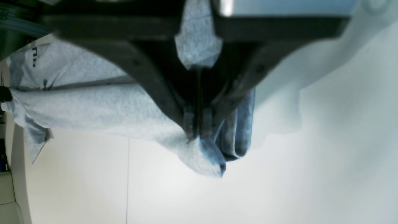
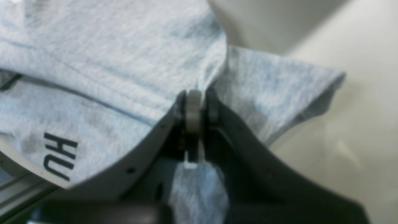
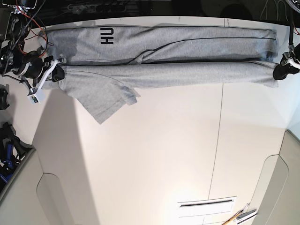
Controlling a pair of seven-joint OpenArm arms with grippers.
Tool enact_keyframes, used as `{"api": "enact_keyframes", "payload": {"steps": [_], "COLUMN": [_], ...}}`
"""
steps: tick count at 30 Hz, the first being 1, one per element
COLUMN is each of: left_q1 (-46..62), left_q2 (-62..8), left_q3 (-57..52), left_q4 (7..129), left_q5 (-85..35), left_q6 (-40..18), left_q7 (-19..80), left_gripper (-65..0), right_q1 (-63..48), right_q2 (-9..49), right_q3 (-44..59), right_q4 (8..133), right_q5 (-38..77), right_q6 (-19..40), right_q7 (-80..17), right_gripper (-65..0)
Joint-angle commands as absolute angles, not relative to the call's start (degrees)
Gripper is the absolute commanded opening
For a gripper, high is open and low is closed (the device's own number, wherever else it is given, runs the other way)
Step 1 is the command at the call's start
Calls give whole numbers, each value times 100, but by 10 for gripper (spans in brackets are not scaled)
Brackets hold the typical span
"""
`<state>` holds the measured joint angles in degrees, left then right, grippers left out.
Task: Fold the T-shirt properly
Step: 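Lift the sleeve and hem with both grippers and fold them over the shirt, then release the right gripper and press the folded sleeve flat near the collar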
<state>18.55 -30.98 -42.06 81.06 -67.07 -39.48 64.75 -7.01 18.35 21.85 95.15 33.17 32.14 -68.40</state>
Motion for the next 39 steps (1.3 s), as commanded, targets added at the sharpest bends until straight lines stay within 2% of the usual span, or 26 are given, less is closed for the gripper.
{"api": "enact_keyframes", "payload": {"steps": [1, 12, 14, 15, 17, 20, 24, 39], "left_q1": [1844, 1844, 1844, 1844, 1841, 1841, 1839, 1824], "left_q2": [-3249, -3253, -3253, -3253, -3253, -3256, -3258, -3258], "left_q3": [-4268, -4268, -4268, -4268, -4268, -4268, -4268, -4278], "left_q4": [8206, 8206, 8206, 8206, 8206, 8206, 8208, 8219], "left_q5": [-6840, -6831, -6831, -6834, -6834, -6845, -6989, -7006], "left_q6": [-4000, -4000, -4000, -4000, -4000, -4000, -4000, -4000], "left_q7": [6414, 6460, 6499, 6497, 6497, 6490, 6451, 6257], "left_gripper": [-650, -645, -543, -512, -499, -496, -407, -402], "right_q1": [-685, -701, -701, -701, -701, -701, -698, -307], "right_q2": [1918, 1920, 1920, 1920, 1920, 1920, 1920, 1922], "right_q3": [2228, 2228, 2228, 2228, 2228, 2228, 2228, 2532], "right_q4": [9618, 9618, 9618, 9618, 9618, 9618, 9629, 9887], "right_q5": [3365, 3299, 3249, 3234, 3236, 3236, 3236, 2998], "right_q6": [3232, 3232, 3232, 3232, 3232, 3232, 3232, 3183], "right_q7": [-6796, -6827, -6838, -6838, -6836, -6772, -6772, -6746], "right_gripper": [-650, -650, -650, -621, -562, -527, -515, -515]}}
